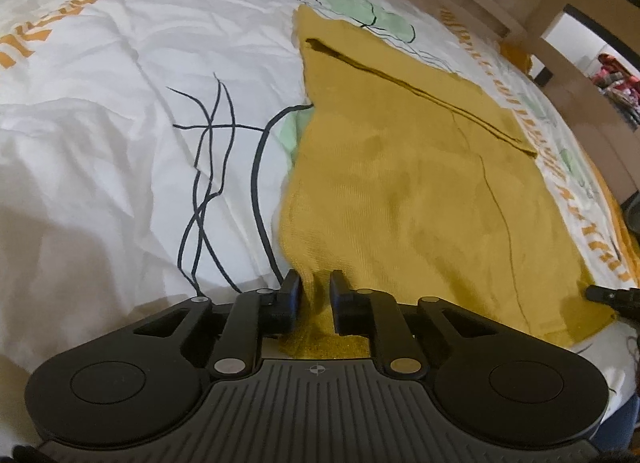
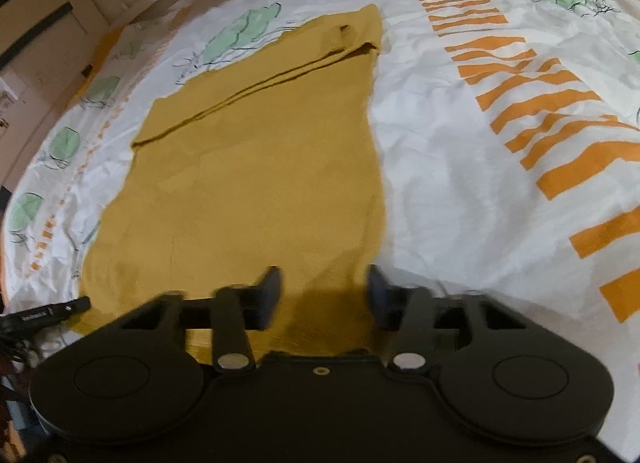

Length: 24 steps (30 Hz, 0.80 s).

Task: Fold small clothes
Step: 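Close the left tool on the sweater hem while the right tool closes beside it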

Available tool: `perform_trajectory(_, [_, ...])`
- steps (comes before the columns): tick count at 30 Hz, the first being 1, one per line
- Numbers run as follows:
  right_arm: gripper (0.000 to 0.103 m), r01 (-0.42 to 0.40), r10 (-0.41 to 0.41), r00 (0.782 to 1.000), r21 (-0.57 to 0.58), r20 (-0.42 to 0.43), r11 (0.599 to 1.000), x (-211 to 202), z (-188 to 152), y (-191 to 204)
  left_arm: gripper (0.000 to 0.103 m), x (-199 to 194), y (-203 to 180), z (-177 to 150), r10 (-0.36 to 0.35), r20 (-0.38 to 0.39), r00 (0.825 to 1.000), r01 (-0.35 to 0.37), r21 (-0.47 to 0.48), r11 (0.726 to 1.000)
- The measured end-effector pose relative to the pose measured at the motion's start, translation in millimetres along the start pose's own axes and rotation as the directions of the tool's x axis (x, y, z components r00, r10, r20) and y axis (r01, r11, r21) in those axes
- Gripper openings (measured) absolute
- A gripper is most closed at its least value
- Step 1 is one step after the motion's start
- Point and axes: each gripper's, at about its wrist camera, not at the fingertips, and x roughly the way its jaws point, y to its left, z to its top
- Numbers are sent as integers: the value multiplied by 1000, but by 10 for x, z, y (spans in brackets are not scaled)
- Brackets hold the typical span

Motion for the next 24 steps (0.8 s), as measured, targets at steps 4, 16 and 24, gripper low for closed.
perform_trajectory(4, [16, -38, 38, 999, 22, 16, 999, -45, 2, -47, 4, -86, -9, -7, -30, 40, 999, 30, -2, 1000])
perform_trajectory(16, [15, -189, 166, 971, 130, 173, 973, -311, 247, -139, 4, -512, -57, 418, -106, 214, 971, 118, -44, 992])
perform_trajectory(24, [15, -235, 200, 954, 141, 221, 962, -308, 510, -99, 4, -505, -135, 727, -131, 275, 952, 151, -53, 987])
